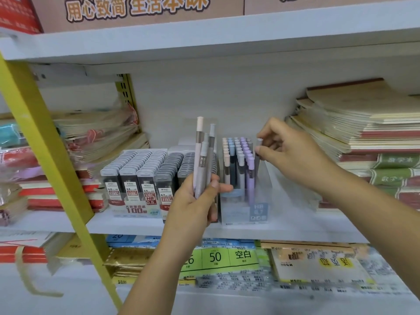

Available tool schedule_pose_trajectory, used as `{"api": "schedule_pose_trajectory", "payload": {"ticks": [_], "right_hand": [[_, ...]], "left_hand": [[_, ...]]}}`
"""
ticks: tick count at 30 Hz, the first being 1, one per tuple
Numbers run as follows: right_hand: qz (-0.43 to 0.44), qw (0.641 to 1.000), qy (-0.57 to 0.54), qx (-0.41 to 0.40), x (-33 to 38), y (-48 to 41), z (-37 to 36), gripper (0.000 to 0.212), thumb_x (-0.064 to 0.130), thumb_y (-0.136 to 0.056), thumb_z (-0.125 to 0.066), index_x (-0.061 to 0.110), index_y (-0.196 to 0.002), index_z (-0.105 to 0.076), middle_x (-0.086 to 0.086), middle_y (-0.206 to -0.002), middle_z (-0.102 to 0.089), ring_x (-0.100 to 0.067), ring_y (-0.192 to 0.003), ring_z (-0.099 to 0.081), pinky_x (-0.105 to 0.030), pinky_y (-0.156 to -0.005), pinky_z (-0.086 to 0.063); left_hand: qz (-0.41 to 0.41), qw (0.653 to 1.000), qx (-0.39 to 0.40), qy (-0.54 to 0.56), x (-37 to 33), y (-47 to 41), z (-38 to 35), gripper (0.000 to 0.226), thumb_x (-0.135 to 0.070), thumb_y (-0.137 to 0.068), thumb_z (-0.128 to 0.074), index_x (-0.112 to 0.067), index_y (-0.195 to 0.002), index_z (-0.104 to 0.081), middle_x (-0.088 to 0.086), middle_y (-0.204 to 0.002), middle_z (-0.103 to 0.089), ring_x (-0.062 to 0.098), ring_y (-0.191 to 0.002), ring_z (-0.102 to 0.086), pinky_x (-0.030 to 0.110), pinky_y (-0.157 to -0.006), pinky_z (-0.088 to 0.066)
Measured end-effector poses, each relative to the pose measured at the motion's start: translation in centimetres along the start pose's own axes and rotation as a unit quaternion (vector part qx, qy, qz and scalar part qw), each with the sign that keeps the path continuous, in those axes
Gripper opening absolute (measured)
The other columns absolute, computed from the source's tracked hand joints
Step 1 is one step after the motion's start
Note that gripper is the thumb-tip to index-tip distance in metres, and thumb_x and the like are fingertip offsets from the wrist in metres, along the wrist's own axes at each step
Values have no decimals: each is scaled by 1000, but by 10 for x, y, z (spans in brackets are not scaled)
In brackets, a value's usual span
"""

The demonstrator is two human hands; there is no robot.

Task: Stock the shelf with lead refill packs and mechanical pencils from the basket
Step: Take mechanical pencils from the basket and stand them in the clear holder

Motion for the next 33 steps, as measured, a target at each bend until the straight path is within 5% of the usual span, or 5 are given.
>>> {"api": "schedule_pose_trajectory", "payload": {"ticks": [14, 19, 24, 28, 33], "right_hand": [[-2, 996, 38, -86, 24, 3, 6, 15, 26, -93, -60, 28, -105, -68, 13, -91, -59, 1, -79, -55, -6, -67, -37], [-45, 979, -197, 8, 58, 9, -18, 26, 31, -85, -71, 37, -108, -61, 5, -77, -72, -7, -68, -63, -21, -62, -51], [-36, 956, -281, -83, 54, 8, -1, 21, 13, -90, -66, 27, -104, -58, -4, -79, -74, -16, -65, -68, -24, -54, -51], [42, 940, -249, -228, 41, 9, 49, 23, 16, -94, -59, 35, -103, -50, 0, -81, -71, -16, -71, -69, -23, -57, -52], [44, 972, -153, -173, 24, 7, 39, 31, 16, -92, -59, 44, -102, -51, -4, -84, -67, -15, -80, -68, -26, -67, -52]], "left_hand": [[55, 993, 70, 80, -1, 4, 4, 18, -22, -99, -58, -19, -115, -65, 7, -99, -77, 6, -47, -40, 15, -43, -34], [44, 990, 107, 78, -5, 6, -4, 17, -20, -99, -59, -18, -115, -66, 7, -90, -76, 7, -47, -39, 15, -42, -33], [29, 991, 120, 48, -2, 7, -6, 15, -24, -100, -60, -25, -113, -67, 1, -84, -74, 6, -48, -38, 16, -44, -33], [29, 995, 95, 33, 0, 4, 2, 23, -48, -86, -64, -32, -101, -68, -5, -68, -51, 6, -48, -35, 17, -44, -33], [39, 994, 82, 55, 4, 1, 1, 31, -51, -88, -58, -23, -100, -62, -9, -67, -55, 5, -48, -35, 16, -43, -32]]}}
Point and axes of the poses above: each hand's wrist, its own y-axis away from the middle knuckle, its own z-axis out of the back of the hand, x = y × z, the point moved 5 cm from there along -y, towards the middle knuckle
